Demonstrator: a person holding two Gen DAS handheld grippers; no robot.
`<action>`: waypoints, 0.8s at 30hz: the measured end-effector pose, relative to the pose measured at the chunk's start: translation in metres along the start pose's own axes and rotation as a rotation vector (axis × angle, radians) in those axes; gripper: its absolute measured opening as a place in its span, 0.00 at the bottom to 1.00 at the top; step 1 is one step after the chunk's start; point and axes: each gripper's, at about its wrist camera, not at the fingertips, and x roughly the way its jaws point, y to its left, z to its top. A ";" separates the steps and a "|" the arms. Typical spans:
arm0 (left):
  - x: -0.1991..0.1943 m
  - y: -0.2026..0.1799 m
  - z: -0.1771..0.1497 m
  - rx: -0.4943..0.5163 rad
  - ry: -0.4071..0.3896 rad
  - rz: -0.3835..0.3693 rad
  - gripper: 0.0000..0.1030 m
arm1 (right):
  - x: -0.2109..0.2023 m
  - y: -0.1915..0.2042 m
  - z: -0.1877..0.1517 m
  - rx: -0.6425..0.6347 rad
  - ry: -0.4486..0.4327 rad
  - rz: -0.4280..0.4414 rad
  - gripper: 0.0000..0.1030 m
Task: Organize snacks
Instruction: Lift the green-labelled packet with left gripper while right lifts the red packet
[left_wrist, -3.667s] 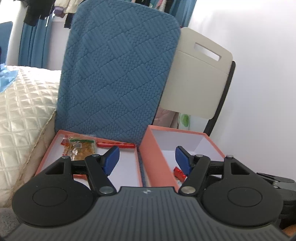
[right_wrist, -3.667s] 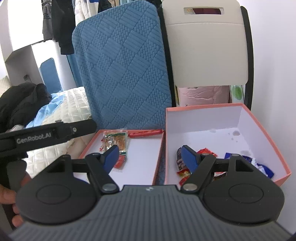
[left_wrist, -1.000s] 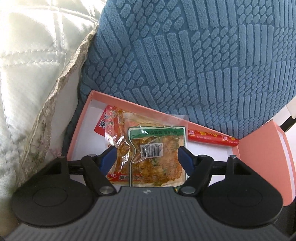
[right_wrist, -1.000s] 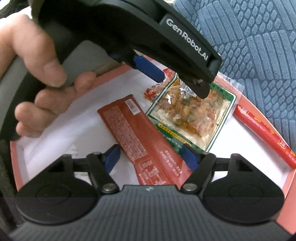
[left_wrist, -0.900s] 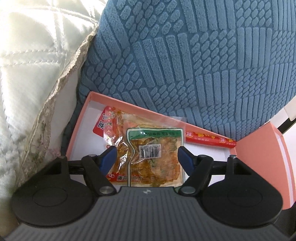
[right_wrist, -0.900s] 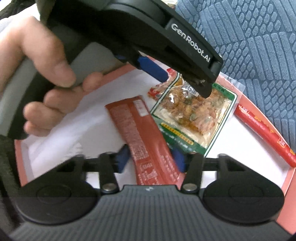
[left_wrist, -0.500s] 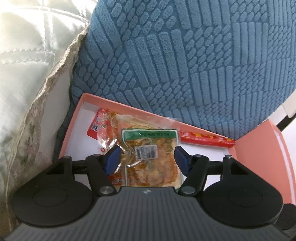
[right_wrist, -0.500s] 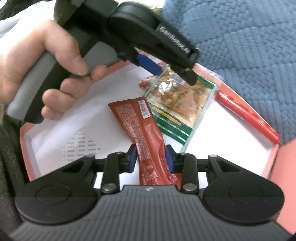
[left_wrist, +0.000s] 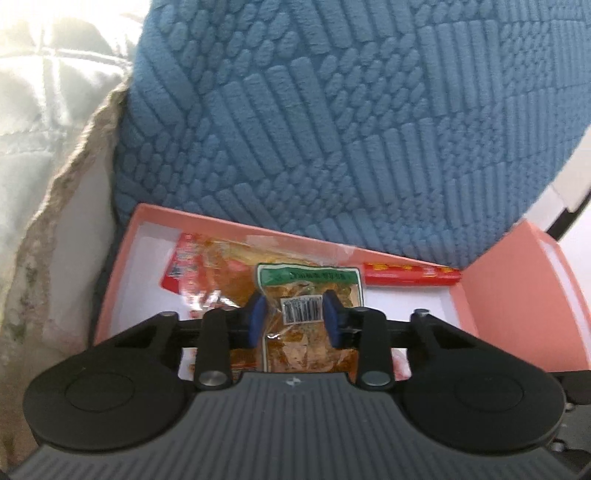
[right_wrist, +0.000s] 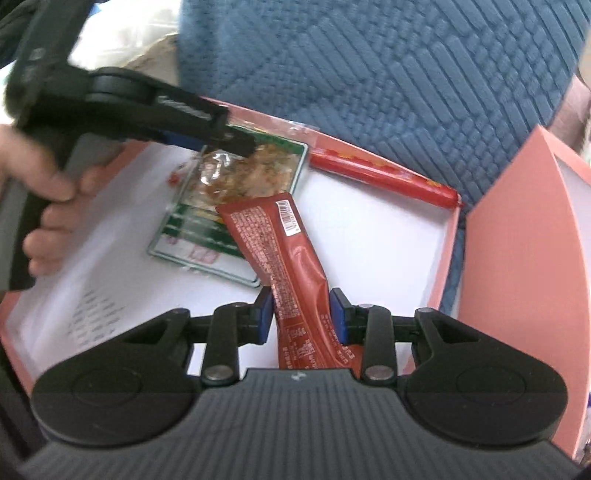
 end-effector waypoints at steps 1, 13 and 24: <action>-0.001 -0.002 0.000 0.004 -0.004 -0.015 0.36 | 0.002 -0.001 0.001 0.012 0.007 0.000 0.35; 0.018 -0.007 -0.007 -0.006 0.042 -0.016 0.38 | 0.025 0.004 0.004 0.021 0.036 0.019 0.35; 0.022 -0.015 -0.014 0.008 0.070 -0.003 0.24 | 0.030 0.014 0.001 -0.021 0.023 -0.026 0.34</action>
